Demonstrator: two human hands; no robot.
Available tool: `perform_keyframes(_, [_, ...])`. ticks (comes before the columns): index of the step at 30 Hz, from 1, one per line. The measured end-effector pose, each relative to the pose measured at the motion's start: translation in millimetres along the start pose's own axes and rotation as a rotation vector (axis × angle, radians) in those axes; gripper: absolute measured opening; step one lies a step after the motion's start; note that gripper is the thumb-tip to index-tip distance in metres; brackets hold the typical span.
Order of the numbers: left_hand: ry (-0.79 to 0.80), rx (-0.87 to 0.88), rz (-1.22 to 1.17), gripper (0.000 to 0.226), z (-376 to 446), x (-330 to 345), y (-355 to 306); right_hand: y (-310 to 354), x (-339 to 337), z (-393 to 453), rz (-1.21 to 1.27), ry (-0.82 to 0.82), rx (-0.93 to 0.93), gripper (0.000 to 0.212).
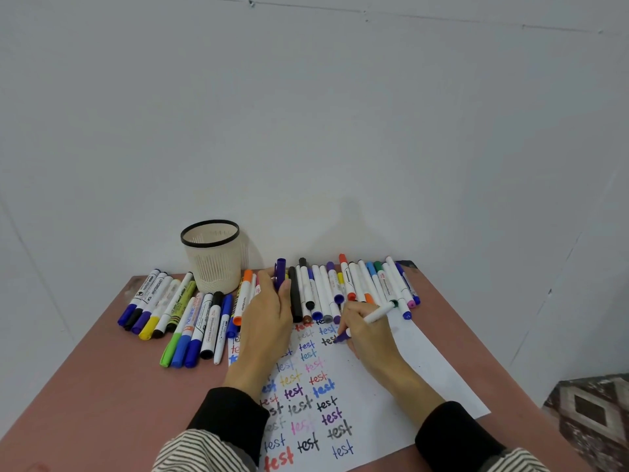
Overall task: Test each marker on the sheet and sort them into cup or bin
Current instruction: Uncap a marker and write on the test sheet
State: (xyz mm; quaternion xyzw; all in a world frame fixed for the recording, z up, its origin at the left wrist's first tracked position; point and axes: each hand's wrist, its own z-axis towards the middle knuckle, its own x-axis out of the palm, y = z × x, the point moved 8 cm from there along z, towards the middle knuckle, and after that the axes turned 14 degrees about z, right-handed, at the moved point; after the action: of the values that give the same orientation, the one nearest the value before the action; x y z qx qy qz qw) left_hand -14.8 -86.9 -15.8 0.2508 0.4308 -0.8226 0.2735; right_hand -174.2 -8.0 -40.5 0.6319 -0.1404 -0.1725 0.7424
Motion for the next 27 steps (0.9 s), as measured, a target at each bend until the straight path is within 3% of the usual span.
perform_keyframes(4, [-0.017,-0.012,-0.016,0.025,0.4,-1.7,0.9,8.2,5.4,-3.8,0.008,0.069,-0.040,0.026])
perform_keyframes(8, [-0.019,-0.019,-0.026,0.026,0.1,-2.5,0.0,7.0,4.2,-3.9,-0.039,0.041,-0.052,0.044])
perform_keyframes(14, [-0.015,-0.012,-0.038,0.023,-1.3,-3.2,-0.4,-6.3,2.8,0.0,-0.110,0.024,0.034,0.039])
perform_keyframes(27, [-0.009,-0.033,-0.036,0.032,-2.2,-4.5,2.1,-5.5,2.4,0.9,-0.126,0.015,-0.003,0.038])
